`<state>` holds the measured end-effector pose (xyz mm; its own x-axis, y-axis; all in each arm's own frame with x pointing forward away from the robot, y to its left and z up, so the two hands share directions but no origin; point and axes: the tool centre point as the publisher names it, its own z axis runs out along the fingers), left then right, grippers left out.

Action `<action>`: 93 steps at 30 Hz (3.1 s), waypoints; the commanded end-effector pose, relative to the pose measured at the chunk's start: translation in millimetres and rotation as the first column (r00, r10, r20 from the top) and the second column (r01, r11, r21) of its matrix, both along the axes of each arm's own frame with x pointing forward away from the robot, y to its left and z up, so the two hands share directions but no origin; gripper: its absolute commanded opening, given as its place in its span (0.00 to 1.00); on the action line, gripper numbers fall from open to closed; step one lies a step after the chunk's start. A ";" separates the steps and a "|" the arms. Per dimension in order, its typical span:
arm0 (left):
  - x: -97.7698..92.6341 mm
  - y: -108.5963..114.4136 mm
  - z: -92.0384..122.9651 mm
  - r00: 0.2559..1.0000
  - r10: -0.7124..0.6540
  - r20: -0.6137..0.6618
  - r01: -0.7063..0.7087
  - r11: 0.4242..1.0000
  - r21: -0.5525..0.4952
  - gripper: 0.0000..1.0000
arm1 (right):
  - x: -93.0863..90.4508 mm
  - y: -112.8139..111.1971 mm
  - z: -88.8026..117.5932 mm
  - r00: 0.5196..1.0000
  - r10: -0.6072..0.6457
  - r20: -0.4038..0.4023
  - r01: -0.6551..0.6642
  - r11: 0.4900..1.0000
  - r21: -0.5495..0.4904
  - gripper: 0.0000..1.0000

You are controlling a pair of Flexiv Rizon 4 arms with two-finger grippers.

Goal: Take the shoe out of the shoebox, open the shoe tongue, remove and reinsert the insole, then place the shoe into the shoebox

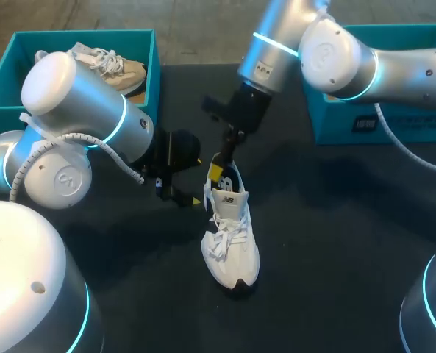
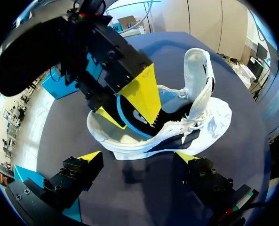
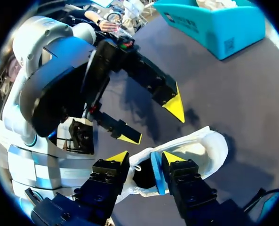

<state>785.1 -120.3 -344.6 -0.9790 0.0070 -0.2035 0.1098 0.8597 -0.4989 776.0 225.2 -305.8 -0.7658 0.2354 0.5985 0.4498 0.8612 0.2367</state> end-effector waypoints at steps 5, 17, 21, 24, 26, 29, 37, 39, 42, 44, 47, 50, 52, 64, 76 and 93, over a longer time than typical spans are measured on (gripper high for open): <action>-1.4 0.5 -0.2 1.000 0.002 0.002 -0.002 1.000 0.001 1.00 | 4.1 7.6 16.9 0.998 -0.007 0.058 0.007 1.000 -0.001 0.46; -1.4 0.5 -0.2 1.000 0.002 0.002 -0.002 1.000 0.001 1.00 | -2.8 -11.0 49.2 0.942 -0.307 0.137 0.286 0.946 0.153 0.32; -1.4 0.5 -0.2 1.000 0.002 0.002 -0.002 1.000 0.001 1.00 | -7.8 -12.7 48.2 0.913 -0.374 0.163 0.347 0.922 0.170 0.00; -1.4 0.5 -0.2 1.000 0.002 0.002 -0.002 1.000 0.001 1.00 | -12.0 -12.5 44.5 0.900 -0.396 0.182 0.374 0.916 0.145 0.00; -1.4 0.5 -0.2 1.000 0.002 0.002 -0.002 1.000 0.001 1.00 | -13.7 -12.1 40.7 0.898 -0.402 0.179 0.383 0.915 0.132 0.00; -1.4 0.5 -0.2 1.000 0.002 0.002 -0.002 1.000 0.001 1.00 | -17.0 -13.8 40.0 0.882 -0.431 0.189 0.418 0.902 0.108 0.00; -1.4 0.5 -0.2 1.000 0.002 0.002 -0.002 1.000 0.001 1.00 | -20.1 -17.9 39.3 0.852 -0.473 0.222 0.470 0.880 0.073 0.00; -1.4 0.5 -0.2 1.000 0.002 0.002 -0.002 1.000 0.001 1.00 | -20.1 -17.9 39.3 0.852 -0.473 0.222 0.470 0.880 0.073 0.00; -1.4 0.5 -0.2 1.000 0.002 0.002 -0.002 1.000 0.001 1.00 | -20.1 -17.9 39.3 0.852 -0.473 0.222 0.470 0.880 0.073 0.00; -1.4 0.5 -0.2 1.000 0.002 0.002 -0.002 1.000 0.001 1.00 | -20.1 -17.9 39.3 0.852 -0.473 0.222 0.470 0.880 0.073 0.00; -1.4 0.5 -0.2 1.000 0.002 0.002 -0.002 1.000 0.001 1.00 | -20.1 -17.9 39.3 0.852 -0.473 0.222 0.470 0.880 0.073 0.00; -1.1 4.6 4.1 1.000 0.014 -0.005 -0.014 1.000 -0.005 1.00 | -20.1 -17.9 39.3 0.852 -0.473 0.222 0.470 0.880 0.073 0.00; -2.3 13.9 11.7 1.000 0.020 -0.003 -0.020 1.000 0.004 1.00 | -18.4 -19.3 37.4 0.847 -0.481 0.225 0.482 0.875 0.055 0.00; 2.5 68.4 52.5 0.999 0.015 0.035 -0.018 0.998 0.065 1.00 | -3.5 -14.6 28.5 0.739 -0.595 0.314 0.641 0.765 -0.060 0.00; 40.1 119.0 64.9 0.997 -0.046 0.067 0.032 0.980 0.197 1.00 | -12.2 -6.7 15.9 0.617 -0.686 0.386 0.769 0.629 -0.112 0.00; 64.3 204.2 100.1 0.992 -0.013 0.127 -0.020 0.967 0.253 1.00 | -18.2 -6.6 5.0 0.599 -0.683 0.418 0.793 0.580 -0.189 0.00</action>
